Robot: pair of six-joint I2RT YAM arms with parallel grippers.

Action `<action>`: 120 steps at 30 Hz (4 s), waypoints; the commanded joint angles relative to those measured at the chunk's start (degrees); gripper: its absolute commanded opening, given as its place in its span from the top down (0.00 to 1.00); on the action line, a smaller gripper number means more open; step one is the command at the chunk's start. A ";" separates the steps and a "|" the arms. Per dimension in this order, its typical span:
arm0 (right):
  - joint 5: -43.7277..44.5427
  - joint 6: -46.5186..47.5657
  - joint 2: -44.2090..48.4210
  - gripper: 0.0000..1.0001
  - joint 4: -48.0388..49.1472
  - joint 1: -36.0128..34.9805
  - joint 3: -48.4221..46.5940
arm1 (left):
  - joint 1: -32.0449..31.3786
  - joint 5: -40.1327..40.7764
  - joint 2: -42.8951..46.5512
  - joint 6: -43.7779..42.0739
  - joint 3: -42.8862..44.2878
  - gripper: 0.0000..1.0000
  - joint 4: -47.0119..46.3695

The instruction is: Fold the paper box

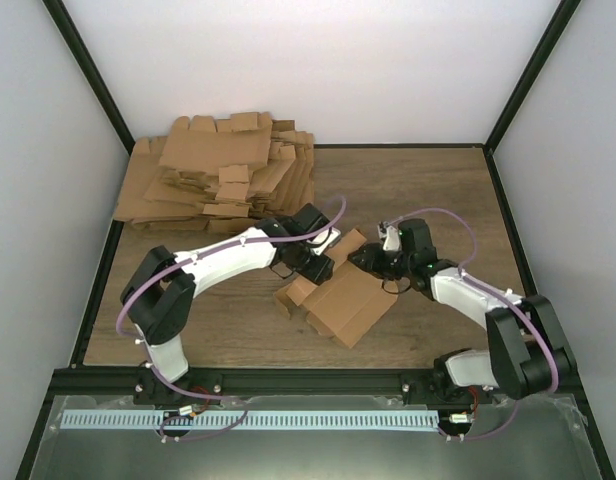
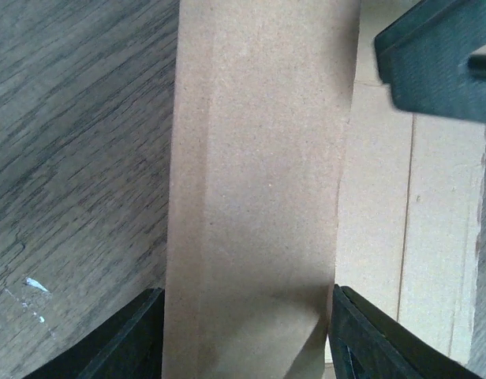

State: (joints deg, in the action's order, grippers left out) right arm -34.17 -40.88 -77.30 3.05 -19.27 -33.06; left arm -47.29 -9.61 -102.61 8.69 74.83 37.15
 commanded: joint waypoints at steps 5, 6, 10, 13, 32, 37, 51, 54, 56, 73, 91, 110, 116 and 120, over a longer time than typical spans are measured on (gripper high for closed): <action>5.71 3.76 10.16 0.63 -6.47 3.80 2.98 | 0.01 -1.96 2.55 -0.95 -1.54 0.44 1.40; 6.75 3.71 11.17 0.63 -7.40 4.22 3.18 | 0.06 -2.13 2.61 -0.95 -1.72 0.44 1.49; 10.38 3.34 13.15 0.63 -10.73 5.42 4.19 | 0.01 -2.50 3.85 -0.62 -2.97 0.44 1.45; 11.47 2.80 13.35 0.63 -12.01 6.14 5.02 | 0.01 -2.86 5.02 -0.66 -4.01 0.44 2.15; 3.89 17.84 16.47 0.41 2.42 5.75 10.41 | 0.00 -6.73 8.77 -1.19 -7.40 0.44 3.73; 4.24 21.51 16.24 0.42 7.19 4.78 11.86 | 0.17 -8.53 9.54 -1.40 -7.37 0.44 3.92; 14.86 21.81 12.42 0.45 11.05 -2.13 12.14 | 1.52 -11.69 10.06 -1.87 -7.80 0.44 4.21; 16.44 21.85 10.72 0.45 11.08 -2.73 11.12 | 1.63 -12.21 10.22 -2.00 -7.77 0.44 4.26; 16.74 21.87 10.02 0.45 11.11 -2.84 10.62 | 1.67 -12.36 10.38 -2.09 -7.81 0.44 4.37; 27.15 14.48 2.85 0.49 7.78 -2.79 6.74 | 2.03 -12.47 11.12 -2.45 -8.66 0.44 4.82; 15.71 17.84 9.03 0.42 1.71 -2.71 1.84 | 2.03 -13.09 9.70 -2.79 -8.61 0.44 4.61; 15.27 21.26 2.79 0.44 0.47 -4.05 2.30 | 2.02 -11.66 8.75 -2.22 -8.10 0.43 4.25; 17.15 21.95 3.48 0.65 -1.11 -4.54 1.56 | 1.95 -9.33 8.77 -1.94 -7.95 0.43 4.43; 17.69 21.99 5.34 0.80 -2.35 -4.92 2.12 | 1.95 -8.21 9.17 -1.33 -7.93 0.43 4.01</action>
State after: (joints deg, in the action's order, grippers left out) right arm -17.82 -19.53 -74.02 2.13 -23.27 -31.03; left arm -45.45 -19.33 -93.56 7.05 66.52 41.71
